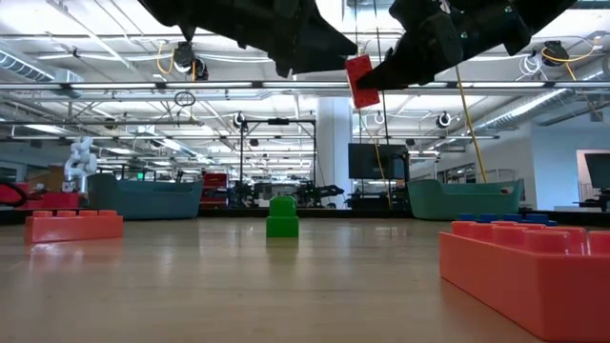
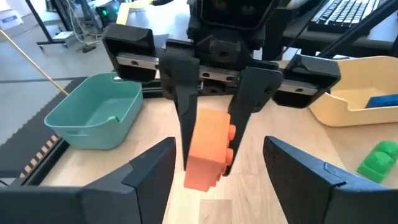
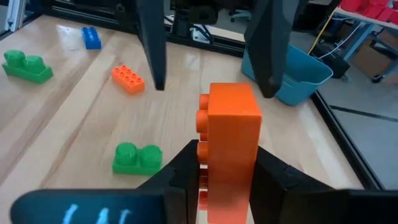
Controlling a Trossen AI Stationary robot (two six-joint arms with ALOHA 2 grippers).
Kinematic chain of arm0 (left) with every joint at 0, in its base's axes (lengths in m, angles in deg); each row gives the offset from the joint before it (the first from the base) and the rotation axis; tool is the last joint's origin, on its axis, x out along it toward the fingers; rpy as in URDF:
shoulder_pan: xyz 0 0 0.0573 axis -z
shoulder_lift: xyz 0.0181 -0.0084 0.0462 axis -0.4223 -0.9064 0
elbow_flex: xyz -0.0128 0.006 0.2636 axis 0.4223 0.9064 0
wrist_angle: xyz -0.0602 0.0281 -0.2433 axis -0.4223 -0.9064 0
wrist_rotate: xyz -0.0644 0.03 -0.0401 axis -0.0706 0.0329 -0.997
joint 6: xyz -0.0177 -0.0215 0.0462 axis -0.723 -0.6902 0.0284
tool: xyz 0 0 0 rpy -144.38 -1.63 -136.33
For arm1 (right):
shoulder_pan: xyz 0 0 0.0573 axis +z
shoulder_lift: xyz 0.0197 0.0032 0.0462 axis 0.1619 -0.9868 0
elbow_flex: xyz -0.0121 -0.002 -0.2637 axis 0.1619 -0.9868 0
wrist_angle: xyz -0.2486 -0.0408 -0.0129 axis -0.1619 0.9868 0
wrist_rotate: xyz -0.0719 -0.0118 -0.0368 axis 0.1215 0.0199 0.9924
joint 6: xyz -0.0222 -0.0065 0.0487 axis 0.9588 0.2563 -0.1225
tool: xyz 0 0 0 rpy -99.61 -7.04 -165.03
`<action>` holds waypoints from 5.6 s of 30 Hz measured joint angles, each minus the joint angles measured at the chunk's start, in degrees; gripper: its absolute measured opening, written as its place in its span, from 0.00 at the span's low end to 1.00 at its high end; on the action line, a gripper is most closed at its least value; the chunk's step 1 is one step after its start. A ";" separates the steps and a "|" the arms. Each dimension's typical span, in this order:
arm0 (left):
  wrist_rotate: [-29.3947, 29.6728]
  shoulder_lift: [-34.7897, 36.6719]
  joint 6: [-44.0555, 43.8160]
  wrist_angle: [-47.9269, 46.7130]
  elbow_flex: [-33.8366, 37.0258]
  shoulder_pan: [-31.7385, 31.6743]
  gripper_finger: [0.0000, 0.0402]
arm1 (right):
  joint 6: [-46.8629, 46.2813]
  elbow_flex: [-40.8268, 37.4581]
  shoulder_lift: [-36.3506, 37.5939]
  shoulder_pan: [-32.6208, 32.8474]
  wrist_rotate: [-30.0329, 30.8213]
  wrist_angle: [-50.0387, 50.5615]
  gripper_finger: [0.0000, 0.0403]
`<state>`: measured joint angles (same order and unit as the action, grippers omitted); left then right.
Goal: Sort & place blocks by color
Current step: Put the right orange game piece into the dark blue bin, then put the top orange game piece into the dark blue bin
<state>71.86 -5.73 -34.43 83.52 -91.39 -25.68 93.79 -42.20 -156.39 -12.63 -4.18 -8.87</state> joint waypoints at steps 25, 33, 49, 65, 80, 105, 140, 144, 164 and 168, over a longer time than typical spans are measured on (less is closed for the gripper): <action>3.35 0.00 0.15 1.27 0.00 0.47 0.61 | -0.42 0.00 -0.99 0.05 -3.23 -3.09 0.21; 3.34 -1.65 0.06 2.54 0.00 0.84 0.61 | -0.44 0.00 -1.18 0.05 -3.15 -3.49 0.21; 2.91 -6.19 0.54 6.48 -0.21 0.78 0.41 | -0.63 0.08 -1.05 -0.16 -3.16 -2.45 0.21; 2.78 -4.25 0.13 5.84 -0.46 0.82 0.54 | -0.95 -0.35 -1.18 -0.46 -2.97 -0.69 0.21; 2.00 -4.46 -0.05 5.65 -0.39 0.84 0.27 | -1.08 -0.35 -1.18 -0.43 -3.68 -0.86 0.21; 10.38 1.46 -0.68 -7.45 -0.28 -3.29 0.25 | -0.20 -2.48 -0.96 -0.48 7.72 -1.55 0.73; 39.81 12.11 -24.05 -59.68 -0.19 -24.84 0.25 | 1.70 -2.54 -0.81 -0.46 19.50 2.13 0.74; 39.85 12.09 -23.08 -59.57 1.60 -29.40 0.25 | 1.69 -2.54 -0.81 -0.46 19.47 2.15 0.74; 35.27 12.09 -17.64 -54.36 6.45 -37.21 0.67 | 1.53 -2.58 -0.81 -0.46 19.47 1.98 0.74; 30.30 12.09 -17.44 -54.51 3.35 -34.49 0.69 | 1.01 -2.58 -0.81 -0.46 19.47 1.99 0.74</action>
<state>102.16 6.36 -51.87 29.01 -88.04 -60.17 94.80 -44.78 -157.20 -13.09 15.30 -6.88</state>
